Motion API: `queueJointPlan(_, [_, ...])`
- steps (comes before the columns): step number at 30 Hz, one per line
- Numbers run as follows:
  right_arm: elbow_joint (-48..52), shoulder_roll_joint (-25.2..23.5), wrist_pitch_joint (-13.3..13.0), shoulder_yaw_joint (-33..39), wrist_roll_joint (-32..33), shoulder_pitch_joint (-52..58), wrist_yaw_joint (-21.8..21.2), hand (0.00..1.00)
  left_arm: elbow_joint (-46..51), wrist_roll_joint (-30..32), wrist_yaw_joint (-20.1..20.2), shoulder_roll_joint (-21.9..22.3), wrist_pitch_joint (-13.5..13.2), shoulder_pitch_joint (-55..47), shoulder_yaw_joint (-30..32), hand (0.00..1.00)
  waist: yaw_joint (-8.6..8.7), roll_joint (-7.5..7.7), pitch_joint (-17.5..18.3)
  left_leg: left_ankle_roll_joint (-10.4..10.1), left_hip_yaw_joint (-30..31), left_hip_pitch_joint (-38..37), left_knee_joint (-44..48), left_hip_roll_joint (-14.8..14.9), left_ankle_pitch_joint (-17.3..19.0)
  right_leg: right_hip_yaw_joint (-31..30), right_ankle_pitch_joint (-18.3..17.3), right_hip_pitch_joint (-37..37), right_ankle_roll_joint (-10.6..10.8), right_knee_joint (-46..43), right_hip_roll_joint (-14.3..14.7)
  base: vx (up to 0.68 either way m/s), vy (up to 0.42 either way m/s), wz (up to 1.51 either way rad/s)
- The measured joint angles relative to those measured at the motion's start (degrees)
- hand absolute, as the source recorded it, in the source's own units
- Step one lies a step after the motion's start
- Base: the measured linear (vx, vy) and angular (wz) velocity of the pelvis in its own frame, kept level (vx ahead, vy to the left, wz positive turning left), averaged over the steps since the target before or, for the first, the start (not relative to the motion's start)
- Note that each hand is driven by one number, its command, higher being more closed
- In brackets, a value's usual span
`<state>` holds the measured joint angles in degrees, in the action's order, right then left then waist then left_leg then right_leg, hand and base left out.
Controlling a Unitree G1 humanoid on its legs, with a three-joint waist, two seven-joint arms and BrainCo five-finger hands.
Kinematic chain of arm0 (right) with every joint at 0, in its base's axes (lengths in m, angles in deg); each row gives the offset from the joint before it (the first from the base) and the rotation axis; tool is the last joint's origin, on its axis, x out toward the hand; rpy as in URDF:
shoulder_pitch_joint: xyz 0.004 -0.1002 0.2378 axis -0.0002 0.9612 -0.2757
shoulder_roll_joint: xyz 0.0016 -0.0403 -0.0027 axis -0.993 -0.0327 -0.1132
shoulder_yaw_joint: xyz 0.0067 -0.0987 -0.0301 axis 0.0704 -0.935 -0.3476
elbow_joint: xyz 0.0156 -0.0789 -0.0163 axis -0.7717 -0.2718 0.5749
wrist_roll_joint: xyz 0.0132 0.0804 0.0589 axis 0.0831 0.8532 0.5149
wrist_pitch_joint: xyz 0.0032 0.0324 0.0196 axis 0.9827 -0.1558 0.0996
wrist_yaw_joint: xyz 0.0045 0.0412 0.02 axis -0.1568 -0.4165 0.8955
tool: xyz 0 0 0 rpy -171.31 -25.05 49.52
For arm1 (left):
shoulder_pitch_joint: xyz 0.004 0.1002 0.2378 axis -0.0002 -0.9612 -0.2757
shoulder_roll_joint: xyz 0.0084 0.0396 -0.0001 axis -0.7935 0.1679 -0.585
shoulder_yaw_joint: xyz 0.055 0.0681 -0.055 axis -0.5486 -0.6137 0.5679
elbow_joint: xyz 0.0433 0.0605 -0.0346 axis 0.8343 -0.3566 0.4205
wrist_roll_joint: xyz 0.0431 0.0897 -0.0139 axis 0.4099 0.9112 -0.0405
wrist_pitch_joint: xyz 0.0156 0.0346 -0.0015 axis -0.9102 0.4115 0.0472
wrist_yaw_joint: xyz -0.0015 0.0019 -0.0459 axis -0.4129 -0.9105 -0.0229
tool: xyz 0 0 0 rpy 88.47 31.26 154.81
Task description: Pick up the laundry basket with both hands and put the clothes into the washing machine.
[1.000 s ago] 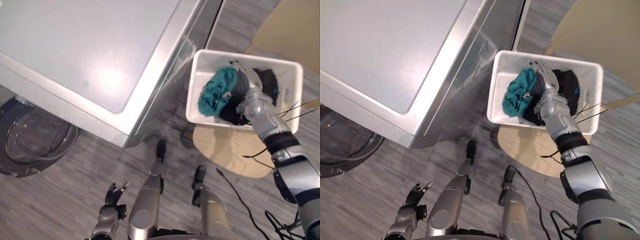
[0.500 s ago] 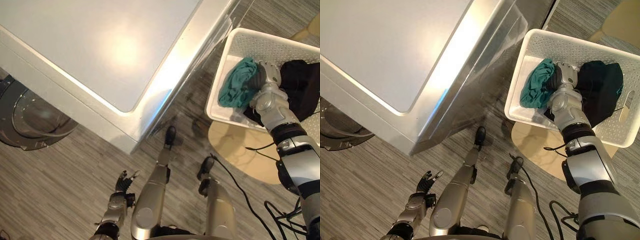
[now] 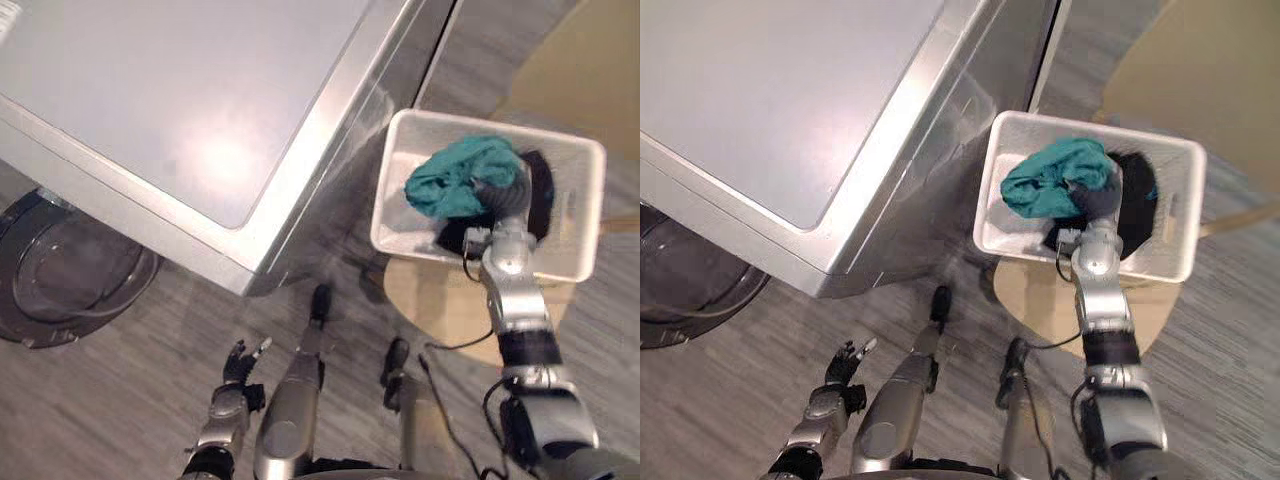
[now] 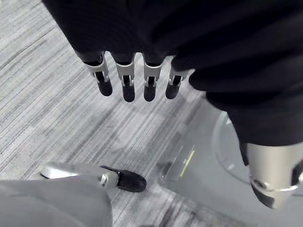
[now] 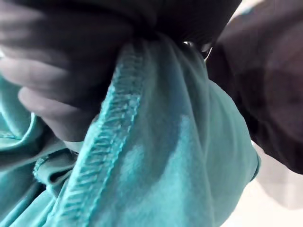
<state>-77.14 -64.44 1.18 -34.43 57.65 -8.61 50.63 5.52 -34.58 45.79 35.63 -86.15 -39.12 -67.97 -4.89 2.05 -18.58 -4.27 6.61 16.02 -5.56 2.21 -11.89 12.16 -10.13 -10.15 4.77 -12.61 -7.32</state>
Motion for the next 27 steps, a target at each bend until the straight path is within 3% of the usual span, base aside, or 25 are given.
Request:
queueJointPlan(3, [4.96, -2.90, -3.64, -1.56, 8.27, 4.74, -2.84, 1.00, -1.57, 0.97, 0.13, -0.01, 1.32, -2.48, 1.91, 0.00, 0.40, 0.64, 4.07, 0.48, -2.50, -3.52, -0.03, 0.01, 1.17, -1.76, 0.65, 3.47, 0.25, 2.57, 0.26, 0.03, -0.001, -0.27])
queueJointPlan(6, [8.19, -2.86, -5.12, -4.64, 13.47, 8.68, -7.35, 1.00, -2.46, 1.20, 0.16, -0.10, 1.83, -5.25, 2.28, 0.00, 0.91, 0.53, 7.67, 0.75, -5.29, -6.26, -0.05, 0.21, 2.24, -4.35, 1.76, 5.55, 0.33, 4.70, 0.42, 0.05, -0.015, -0.50])
queueJointPlan(10, [8.66, -2.68, -5.27, -5.27, 14.86, 11.85, -11.37, 1.00, -2.88, 1.21, 0.25, 0.02, 1.74, -6.11, 3.44, 0.00, 1.22, 0.54, 8.44, 0.90, -7.71, -8.15, 0.01, 0.78, 2.48, -6.85, 3.35, 7.11, 0.21, 5.91, 1.20, 0.02, -0.008, -0.41])
queueJointPlan(13, [8.88, -2.74, -5.00, -5.18, 14.36, 14.49, -12.57, 1.00, -2.92, 2.15, 0.31, -0.07, 1.66, -6.07, 3.59, 0.00, 2.93, 0.06, 8.24, 0.92, -5.29, -7.50, 0.80, 1.83, 2.47, -7.01, 2.89, 4.92, 0.53, -0.30, 1.78, -0.06, -0.015, 0.30])
queueJointPlan(14, [10.50, -2.78, -4.94, -5.05, 13.67, 16.06, -12.55, 1.00, -2.89, 2.38, 0.33, 0.07, 1.61, -5.36, 4.45, 0.00, 3.23, -0.08, 8.17, 1.13, -3.74, -6.21, 1.67, 2.25, 2.54, -7.94, 0.94, 4.08, 1.64, -4.21, 1.83, -0.10, -0.037, 0.82])
queueJointPlan(15, [11.95, -3.40, -4.94, -5.19, 13.22, 16.62, -12.58, 1.00, -2.78, 2.47, 0.32, -0.04, 1.21, -5.07, 5.17, 0.00, 3.37, 0.12, 8.19, 1.64, -2.41, -5.65, 1.75, 2.18, 2.42, -9.31, -2.32, 2.31, 1.16, -13.09, 1.59, -0.10, -0.060, 0.97])
queueJointPlan(17, [14.58, -4.72, -5.07, -6.22, 12.67, 16.95, -12.62, 1.00, -1.49, 2.44, 0.18, -0.15, 0.59, -4.88, 7.07, 0.00, 3.38, 0.94, 8.72, 1.54, 0.45, -3.92, 4.42, 0.87, 2.17, -12.64, -5.08, 2.25, 2.33, -25.65, 0.88, -0.02, -0.137, 0.95])
queueJointPlan(19, [15.96, -4.74, -5.38, -9.29, 11.56, 15.43, -12.73, 1.00, 0.18, 2.36, 0.01, 0.19, 0.42, -5.15, 9.36, 0.00, 0.67, 1.56, 9.13, 1.34, 1.17, -0.52, 7.81, 0.41, 2.32, -16.11, -5.36, 4.02, 2.06, -26.13, 0.29, -0.17, -0.296, 0.41])
queueJointPlan(20, [16.04, -4.73, -5.47, -11.21, 10.98, 13.36, -12.78, 1.00, 0.93, 1.96, -0.35, 1.10, 0.39, -5.17, 10.61, 0.00, -0.72, 1.53, 9.12, 0.79, 1.34, 2.14, 10.28, 0.64, 2.03, -16.75, -9.34, 5.93, 1.55, -21.28, 0.81, -0.32, -0.375, 0.10])
queueJointPlan(21, [16.09, -4.69, -5.48, -12.25, 10.79, 12.17, -12.72, 1.00, 1.30, 1.28, -0.82, 2.72, 0.34, -5.47, 10.59, 0.00, -1.86, 0.53, 9.36, 0.22, 1.66, 4.88, 12.41, 0.98, 1.57, -14.15, -13.19, 7.30, -0.06, -16.42, 1.35, -0.32, -0.316, 0.12])
queueJointPlan(22, [16.22, -4.55, -5.49, -12.42, 10.80, 11.96, -12.70, 1.00, 1.87, 0.88, -1.01, 3.75, 0.37, -5.97, 10.32, 0.00, -2.29, -0.12, 9.73, -0.39, 2.08, 5.94, 12.73, 1.29, 1.02, -12.78, -14.86, 7.37, -0.54, -14.99, 1.55, -0.36, -0.275, 0.29])
queueJointPlan(23, [16.56, -3.80, -5.54, -12.49, 10.79, 11.88, -12.50, 1.00, 2.52, 0.29, -1.02, 5.91, 0.34, -7.10, 9.94, 0.00, -2.20, -2.73, 10.39, 0.43, 3.35, 7.15, 11.11, 2.10, -0.50, -10.51, -16.89, 6.99, -1.46, -13.53, 3.32, -0.39, -0.241, 0.78])
queueJointPlan(24, [16.56, -2.32, -5.55, -11.96, 10.72, 13.20, -12.15, 1.00, 2.68, -0.74, -1.00, 7.59, 0.36, -7.47, 9.34, 0.00, -1.34, -5.54, 10.34, 4.91, 0.51, 7.21, 7.76, 4.76, 3.55, -6.71, -15.28, 7.18, -3.49, -12.20, 5.25, -0.39, -0.226, 1.09])
queueJointPlan(25, [16.49, -1.72, -5.38, -11.20, 10.66, 13.92, -12.13, 1.00, 2.73, -1.02, -0.93, 7.47, 0.36, -7.35, 8.37, 0.00, -0.59, -5.65, 10.29, 7.32, -2.66, 7.45, 7.00, 5.50, 9.29, -4.66, -13.99, 7.53, -4.36, -10.56, 4.86, -0.36, -0.179, 1.38])
queueJointPlan(26, [15.97, -1.19, -5.27, -9.99, 9.95, 13.81, -12.19, 1.00, 3.76, -1.39, -0.95, 7.43, 0.36, -7.08, 8.29, 0.00, 0.18, -4.65, 9.66, 4.79, -8.27, 7.82, 9.14, 5.57, 8.62, -2.34, -11.87, 7.24, -5.63, -8.81, 3.69, -0.30, -0.158, 1.08])
queueJointPlan(27, [16.14, -0.94, -4.94, -8.98, 9.19, 13.31, -12.19, 1.00, 4.64, -1.35, -0.94, 7.39, 0.31, -7.78, 8.29, 0.00, 0.25, -4.30, 10.17, 4.09, -11.75, 7.50, 14.61, 5.00, 7.75, -0.88, -9.59, 6.85, -6.24, -6.78, 2.79, -0.27, -0.148, 0.87])
